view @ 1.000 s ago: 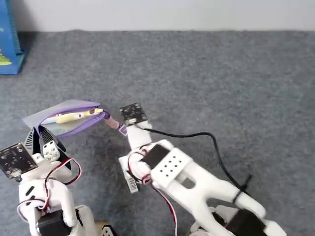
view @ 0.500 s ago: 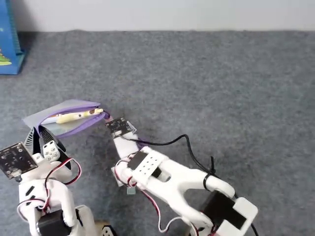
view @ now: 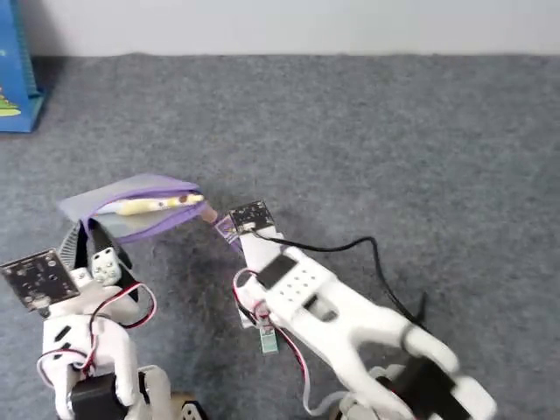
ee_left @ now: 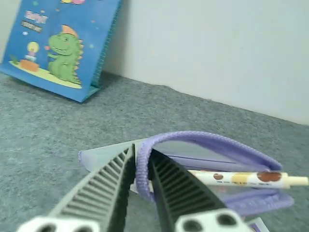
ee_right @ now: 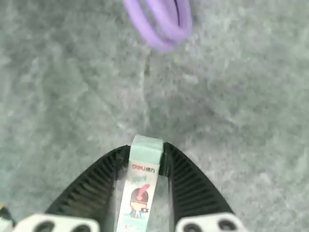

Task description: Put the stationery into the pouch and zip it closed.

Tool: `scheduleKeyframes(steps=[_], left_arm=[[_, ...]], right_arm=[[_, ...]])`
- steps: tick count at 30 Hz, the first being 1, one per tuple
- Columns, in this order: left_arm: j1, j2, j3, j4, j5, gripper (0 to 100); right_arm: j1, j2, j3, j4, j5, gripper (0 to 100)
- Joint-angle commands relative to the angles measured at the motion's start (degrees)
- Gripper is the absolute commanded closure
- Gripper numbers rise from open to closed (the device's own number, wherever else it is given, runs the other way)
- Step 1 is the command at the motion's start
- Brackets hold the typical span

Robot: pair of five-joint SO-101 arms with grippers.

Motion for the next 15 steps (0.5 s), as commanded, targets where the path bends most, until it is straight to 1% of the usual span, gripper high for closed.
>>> scheduleKeyframes(steps=[1,4,9,15], left_arm=[[2.73,-0.97,-0.92,-2.11,-1.85,99],[3.87,-0.97,-0.92,-2.11,-1.85,99],[7.91,-0.97,-1.27,-0.97,-2.99,99],[13.98,-0.97,-0.92,-1.05,-6.86,99]], right_arm=[[0.92,-14.20,3.60,0.66,2.37,99.1],[3.21,-26.24,7.91,0.66,4.04,99.1],[9.54,-47.69,12.92,1.10,8.70,99.1],[10.15,-70.81,17.41,0.57,12.66,99.1]])
